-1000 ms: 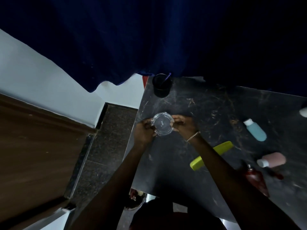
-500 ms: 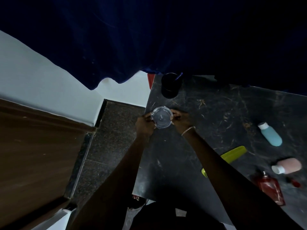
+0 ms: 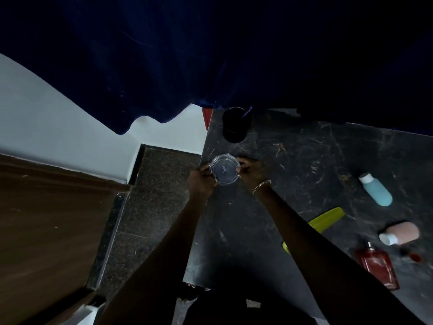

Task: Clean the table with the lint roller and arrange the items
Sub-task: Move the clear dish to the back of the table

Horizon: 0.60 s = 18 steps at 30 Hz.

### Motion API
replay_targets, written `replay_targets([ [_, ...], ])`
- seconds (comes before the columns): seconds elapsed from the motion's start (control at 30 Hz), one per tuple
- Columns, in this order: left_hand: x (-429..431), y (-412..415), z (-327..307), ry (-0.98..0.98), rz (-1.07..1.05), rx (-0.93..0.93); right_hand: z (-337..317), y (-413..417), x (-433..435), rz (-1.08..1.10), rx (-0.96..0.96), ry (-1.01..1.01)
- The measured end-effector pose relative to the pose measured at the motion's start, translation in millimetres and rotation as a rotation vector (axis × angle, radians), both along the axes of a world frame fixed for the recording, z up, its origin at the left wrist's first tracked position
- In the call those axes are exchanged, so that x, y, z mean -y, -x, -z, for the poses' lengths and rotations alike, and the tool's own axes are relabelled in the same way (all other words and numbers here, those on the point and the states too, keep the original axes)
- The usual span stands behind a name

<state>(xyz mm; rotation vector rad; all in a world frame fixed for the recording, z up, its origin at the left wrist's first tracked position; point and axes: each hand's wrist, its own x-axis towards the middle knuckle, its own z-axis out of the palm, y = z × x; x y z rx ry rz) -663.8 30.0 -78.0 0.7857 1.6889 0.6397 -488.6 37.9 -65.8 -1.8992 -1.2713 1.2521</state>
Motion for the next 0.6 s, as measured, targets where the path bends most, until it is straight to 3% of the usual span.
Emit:
replay_targets([
  [0.13, 1.4, 0.8, -9.0, 0.02, 0.014, 0.006, 2.8, -0.6, 2.6, 0.017, 0.014, 0.001],
  [0.33, 2.0, 6.5, 33.3, -0.019, 0.051, -0.082, -0.1, -1.8, 5.2, 0.035, 0.017, 0.081],
  [0.47, 21.7, -0.6, -25.9, -0.237, 0.13, -0.316, -6.2, -6.4, 16.2, -0.015, 0.036, 0.031],
  [0.6, 43.2, 9.0, -27.6, -0.468, 0.482, -0.63, -11.4, -19.7, 40.3, -0.203, 0.19, -0.126],
])
